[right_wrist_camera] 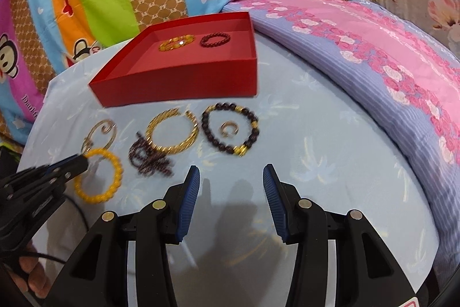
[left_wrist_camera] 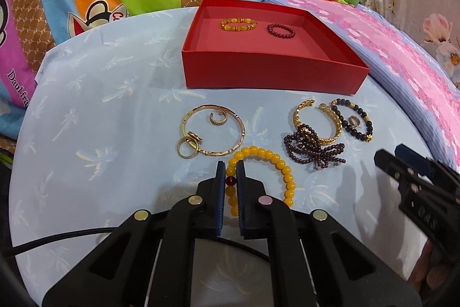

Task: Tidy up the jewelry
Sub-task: 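Lower the left tool onto the orange round-bead bracelet and close it, then grasp the black bead bracelet with the right tool while the left tool holds the orange bracelet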

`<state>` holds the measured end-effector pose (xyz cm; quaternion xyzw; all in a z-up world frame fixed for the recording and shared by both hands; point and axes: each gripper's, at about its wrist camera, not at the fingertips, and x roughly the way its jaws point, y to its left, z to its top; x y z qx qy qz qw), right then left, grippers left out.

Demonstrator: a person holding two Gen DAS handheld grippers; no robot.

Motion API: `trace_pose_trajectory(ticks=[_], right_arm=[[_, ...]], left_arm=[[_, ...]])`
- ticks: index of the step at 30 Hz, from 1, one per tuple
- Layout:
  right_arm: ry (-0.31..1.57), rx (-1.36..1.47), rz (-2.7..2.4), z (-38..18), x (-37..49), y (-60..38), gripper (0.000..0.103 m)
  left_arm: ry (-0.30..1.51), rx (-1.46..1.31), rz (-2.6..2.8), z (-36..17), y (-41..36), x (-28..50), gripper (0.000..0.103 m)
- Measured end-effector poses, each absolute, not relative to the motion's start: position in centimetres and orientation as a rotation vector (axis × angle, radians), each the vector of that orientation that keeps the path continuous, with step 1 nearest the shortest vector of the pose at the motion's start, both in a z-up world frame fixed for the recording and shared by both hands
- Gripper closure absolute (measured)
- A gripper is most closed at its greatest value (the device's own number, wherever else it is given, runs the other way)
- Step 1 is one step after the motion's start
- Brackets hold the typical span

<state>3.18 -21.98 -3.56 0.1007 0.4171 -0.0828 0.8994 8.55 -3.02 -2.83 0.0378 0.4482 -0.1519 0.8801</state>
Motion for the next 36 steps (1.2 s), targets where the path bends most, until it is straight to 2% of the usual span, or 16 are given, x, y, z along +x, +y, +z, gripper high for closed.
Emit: trace_pose_trajectory(ticks=[18,23,28,36], right_arm=[[0.868,0.204,-0.232,-4.0,8.6,-25.0,0.060],[0.873,0.225,-0.244,-4.3,9.3,-25.9,0.064],[0.905,0.222,-0.240,-5.4,9.8,-26.1,0.074],[0.900,0.194,-0.245,-5.8,9.6,-25.5,0.076]], left_arm=[[0.950,0.103,-0.316,-3.5,-3.5,9.2,0.096],[0.961,0.103,-0.318,-4.0,-3.6,9.4,0.096],[0.965,0.105,-0.317,-4.3,-3.7,9.4,0.096],[0.963,0.108,-0.315,-4.3,-3.7,9.5,0.096]])
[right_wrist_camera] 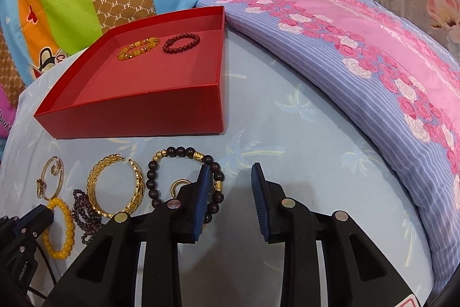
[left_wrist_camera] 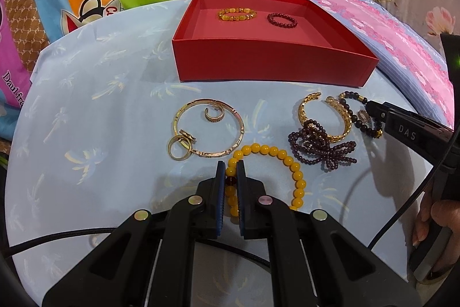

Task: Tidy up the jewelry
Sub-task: 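Grasp the black bead bracelet with the right tool while the left tool holds the orange bracelet, then carry both held bracelets into the red box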

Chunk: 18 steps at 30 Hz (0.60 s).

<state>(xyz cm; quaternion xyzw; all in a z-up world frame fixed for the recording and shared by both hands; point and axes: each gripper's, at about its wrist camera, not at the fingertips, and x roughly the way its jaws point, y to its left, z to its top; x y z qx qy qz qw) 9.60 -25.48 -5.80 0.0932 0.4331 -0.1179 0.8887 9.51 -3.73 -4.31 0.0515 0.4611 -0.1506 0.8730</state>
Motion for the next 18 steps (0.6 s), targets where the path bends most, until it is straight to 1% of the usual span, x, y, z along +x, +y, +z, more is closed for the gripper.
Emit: trace_pose_trajectory(ticks=[2,4,5,12,18], right_arm=[[0.900,0.186,-0.241,-5.8,9.5,-25.3,0.080],[0.903,0.179,-0.230,-5.8,9.4,-25.0,0.092],[0.905,0.176,-0.223,-5.7,9.4,-24.8,0.095],[0.896,0.217,-0.197,-4.8,8.3,-24.8,0.096],[0.837,0.211,-0.175,-1.6,7.0,-24.5,0.096]], left_arm=[[0.964,0.107,-0.315,-4.3,-3.7,9.5,0.096],[0.965,0.105,-0.316,-4.3,-3.7,9.5,0.096],[0.967,0.103,-0.319,-4.3,-3.7,9.5,0.096],[0.976,0.082,-0.343,-3.4,-3.4,9.1,0.096],[0.942,0.081,-0.369,-0.9,-3.4,8.6,0.096]])
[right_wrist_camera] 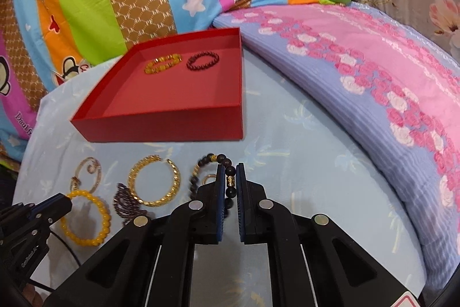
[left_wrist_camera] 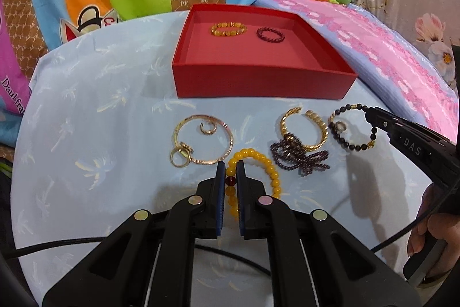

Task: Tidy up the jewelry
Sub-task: 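Carry both held bracelets into the red box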

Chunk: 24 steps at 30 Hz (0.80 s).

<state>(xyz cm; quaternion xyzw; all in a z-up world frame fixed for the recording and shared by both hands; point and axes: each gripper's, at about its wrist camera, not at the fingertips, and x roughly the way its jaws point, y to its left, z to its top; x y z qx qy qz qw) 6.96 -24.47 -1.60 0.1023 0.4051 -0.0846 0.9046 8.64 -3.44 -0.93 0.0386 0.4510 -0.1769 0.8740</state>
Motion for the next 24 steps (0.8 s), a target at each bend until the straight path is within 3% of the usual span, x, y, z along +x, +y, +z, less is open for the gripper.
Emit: trace_pose_trajectory(ticks=[15,24], right_arm=[[0.736,0.169,-0.105,5.5,10.0,-23.6,0.096],[0.773,0.167,-0.098,5.2,16.9,-23.1,0.096]], left_arm=[[0.794,0.089,-0.474,7.8,-6.6,12.8,0.096],[0.775,0.052,-0.520,9.1,-8.3,19.9,0.096]])
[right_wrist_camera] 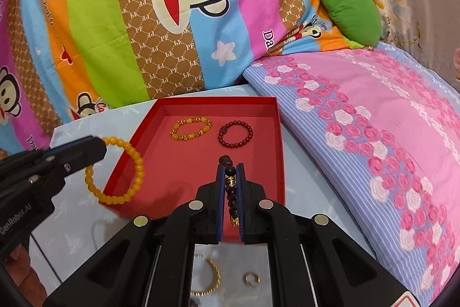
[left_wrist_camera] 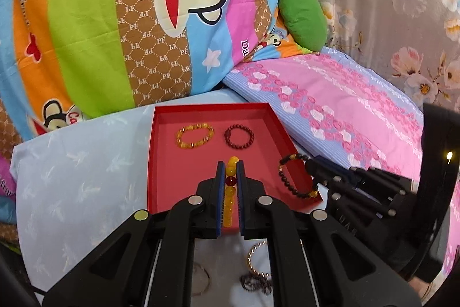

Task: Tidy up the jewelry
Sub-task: 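Carry both held bracelets into the red box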

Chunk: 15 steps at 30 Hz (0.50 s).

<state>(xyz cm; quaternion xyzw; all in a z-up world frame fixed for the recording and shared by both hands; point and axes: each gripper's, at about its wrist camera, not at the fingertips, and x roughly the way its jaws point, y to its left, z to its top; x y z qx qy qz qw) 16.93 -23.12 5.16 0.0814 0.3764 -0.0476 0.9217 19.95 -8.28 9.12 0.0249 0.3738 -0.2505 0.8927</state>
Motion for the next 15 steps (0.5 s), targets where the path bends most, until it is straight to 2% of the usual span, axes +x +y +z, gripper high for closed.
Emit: trace_pose_trajectory(ticks=[15], right_arm=[[0.894,0.231,-0.037,0.2,25.4,-22.9,0.096]], left_arm=[[0.894,0.055,-0.576,3.5,-9.8,29.1,0.096]])
